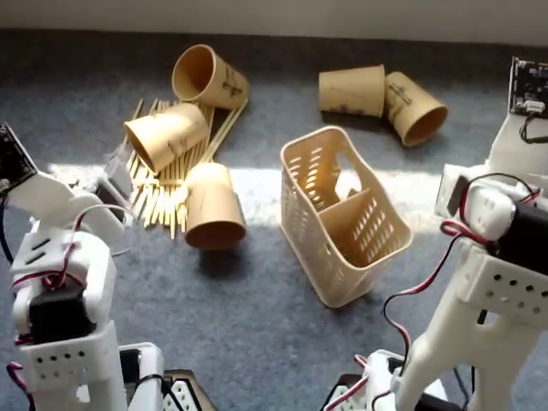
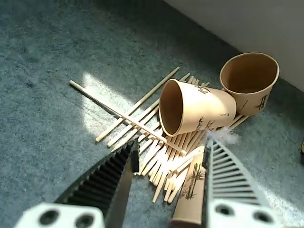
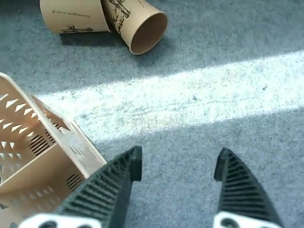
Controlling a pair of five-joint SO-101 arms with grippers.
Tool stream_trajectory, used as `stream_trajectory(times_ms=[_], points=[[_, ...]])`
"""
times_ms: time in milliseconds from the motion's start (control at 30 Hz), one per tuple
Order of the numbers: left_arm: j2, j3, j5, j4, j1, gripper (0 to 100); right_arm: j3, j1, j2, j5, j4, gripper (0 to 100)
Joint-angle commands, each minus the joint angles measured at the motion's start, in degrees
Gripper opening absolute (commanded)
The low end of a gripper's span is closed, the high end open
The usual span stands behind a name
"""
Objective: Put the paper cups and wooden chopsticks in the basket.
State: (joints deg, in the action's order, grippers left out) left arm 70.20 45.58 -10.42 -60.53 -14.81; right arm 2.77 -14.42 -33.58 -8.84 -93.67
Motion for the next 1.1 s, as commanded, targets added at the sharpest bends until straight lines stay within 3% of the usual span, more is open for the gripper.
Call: stream_trajectory(times_ms=[0,167,233,400,633,867,1067], points=[[2.95,-4.62,-0.88,-9.23,4.0,23,-22.37,-1.01,-11.74,0.79,12.26,24.9],[2.95,-6.55,-0.97,-15.82,7.69,23,-61.41,-4.97,-30.37,-1.23,36.7,24.9],[2.95,-6.46,-2.73,-17.93,7.96,23,-70.02,-9.1,-37.76,-4.4,42.42,24.9],[2.95,-6.37,-10.46,-21.98,7.34,23,-74.95,-13.67,-48.92,-8.97,36.79,24.9],[2.86,-1.45,-13.01,-22.42,7.34,24,-78.55,-13.58,-53.85,-9.85,32.13,24.9],[2.86,9.89,-20.31,-13.54,7.08,24,-81.89,-14.11,-55.34,-9.85,31.87,24.9],[-4.26,7.25,-20.57,-9.41,7.43,24,-84.18,-12.97,-55.34,-9.85,27.03,24.9]])
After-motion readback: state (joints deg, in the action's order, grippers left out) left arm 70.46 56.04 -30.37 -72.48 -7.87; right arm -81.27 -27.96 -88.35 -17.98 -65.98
